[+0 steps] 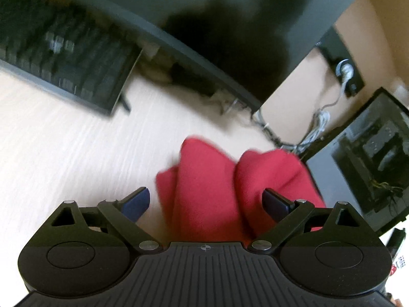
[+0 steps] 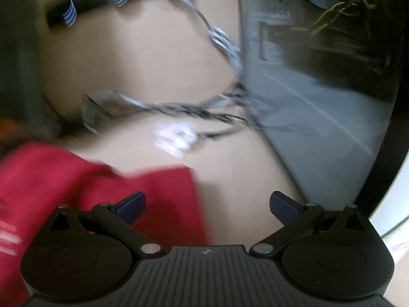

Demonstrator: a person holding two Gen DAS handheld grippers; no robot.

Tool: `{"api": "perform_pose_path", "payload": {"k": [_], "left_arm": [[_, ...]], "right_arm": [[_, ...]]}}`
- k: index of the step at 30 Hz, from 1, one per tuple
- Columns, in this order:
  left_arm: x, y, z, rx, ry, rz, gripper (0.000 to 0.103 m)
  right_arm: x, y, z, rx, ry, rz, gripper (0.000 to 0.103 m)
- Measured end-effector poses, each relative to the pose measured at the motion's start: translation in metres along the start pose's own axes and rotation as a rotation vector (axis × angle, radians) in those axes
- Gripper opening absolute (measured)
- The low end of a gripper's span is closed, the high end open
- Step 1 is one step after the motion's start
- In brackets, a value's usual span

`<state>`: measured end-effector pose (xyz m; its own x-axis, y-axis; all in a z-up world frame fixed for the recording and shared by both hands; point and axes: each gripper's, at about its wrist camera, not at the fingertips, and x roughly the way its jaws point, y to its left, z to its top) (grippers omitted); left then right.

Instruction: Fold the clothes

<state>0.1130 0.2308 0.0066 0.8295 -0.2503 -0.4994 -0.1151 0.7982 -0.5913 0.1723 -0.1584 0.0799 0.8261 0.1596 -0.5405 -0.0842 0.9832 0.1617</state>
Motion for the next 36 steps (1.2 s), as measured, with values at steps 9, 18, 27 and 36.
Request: {"api": "perform_pose_path", "payload": {"k": [9, 18, 27, 36], "left_arm": [[-0.005, -0.035, 0.01, 0.069, -0.07, -0.221, 0.098], [0.034, -0.013, -0.004, -0.034, 0.035, -0.132, 0.098], [-0.011, -0.027, -0.004, -0.051, -0.022, -0.14, 0.09], [0.015, -0.035, -0.016, -0.092, 0.074, -0.104, 0.061]], "right_arm": [[0.027, 0.006, -0.018, 0.169, 0.158, 0.426, 0.103], [0.023, 0.011, -0.027, 0.127, 0.106, 0.392, 0.103], [-0.048, 0.021, -0.024, 0.016, 0.053, 0.509, 0.096], [-0.047, 0.069, -0.061, -0.061, 0.221, 0.572, 0.039]]}}
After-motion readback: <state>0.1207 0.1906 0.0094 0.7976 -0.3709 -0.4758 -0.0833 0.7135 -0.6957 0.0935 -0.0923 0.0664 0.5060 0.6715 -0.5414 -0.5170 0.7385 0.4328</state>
